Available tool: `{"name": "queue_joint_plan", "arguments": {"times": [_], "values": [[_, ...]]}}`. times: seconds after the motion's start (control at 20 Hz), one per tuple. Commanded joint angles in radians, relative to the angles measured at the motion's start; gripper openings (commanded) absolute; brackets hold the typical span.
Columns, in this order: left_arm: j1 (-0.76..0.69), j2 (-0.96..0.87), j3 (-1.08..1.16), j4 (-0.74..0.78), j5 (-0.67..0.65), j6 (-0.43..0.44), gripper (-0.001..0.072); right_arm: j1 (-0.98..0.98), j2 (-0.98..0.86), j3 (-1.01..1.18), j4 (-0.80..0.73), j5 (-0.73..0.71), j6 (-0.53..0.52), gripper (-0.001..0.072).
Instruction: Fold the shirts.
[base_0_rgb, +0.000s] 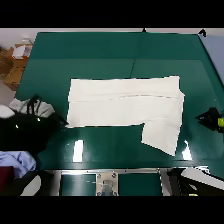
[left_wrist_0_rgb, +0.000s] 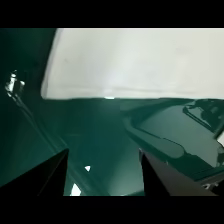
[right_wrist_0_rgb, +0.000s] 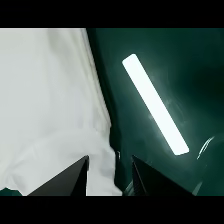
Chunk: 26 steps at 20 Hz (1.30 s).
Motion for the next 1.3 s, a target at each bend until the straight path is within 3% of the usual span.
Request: {"name": "queue_joint_plan", "arguments": {"times": [0.0,0.3,0.4,0.55,0.65,0.7,0.75,0.85,0.9,1.25], "values": [[-0.108,0.208,-0.303,-0.165,0.235,-0.077,0.0511,-0.045,0.093,-0.16,0.002,-0.042,-0.016,0.036],[-0.385,0.206,-0.433,-0.399,0.825,-0.109,0.051,-0.023,0.1,-0.293,0.035,-0.087,-0.02,0.037],[-0.44,0.151,-0.432,-0.428,0.938,-0.142,0.0511,0.0,0.1,-0.307,0.045,-0.096,-0.02,0.037],[-0.492,0.018,-0.398,-0.497,0.999,-0.153,0.0509,0.072,0.099,-0.315,0.044,-0.112,-0.02,0.0375],[-0.526,-0.064,-0.339,-0.508,1.027,-0.152,0.0508,0.11,0.099,-0.317,0.041,-0.117,-0.02,0.0439],[-0.541,-0.103,-0.303,-0.508,1.036,-0.15,0.0466,0.121,0.099,-0.318,0.039,-0.113,-0.02,0.0439],[-0.549,-0.136,-0.27,-0.504,1.036,-0.145,0.0345,0.124,0.099,-0.318,0.033,-0.107,-0.019,0.0442],[-0.549,-0.164,-0.237,-0.503,1.026,-0.094,0.0171,0.124,0.099,-0.318,0.01,-0.089,-0.019,0.0449],[-0.549,-0.163,-0.236,-0.504,1.027,-0.077,0.0022,0.124,0.099,-0.318,-0.02,-0.085,-0.006,0.0449],[-0.549,-0.163,-0.237,-0.503,1.009,-0.045,0.0024,0.144,0.052,-0.318,-0.064,-0.075,0.022,0.0448]]}}
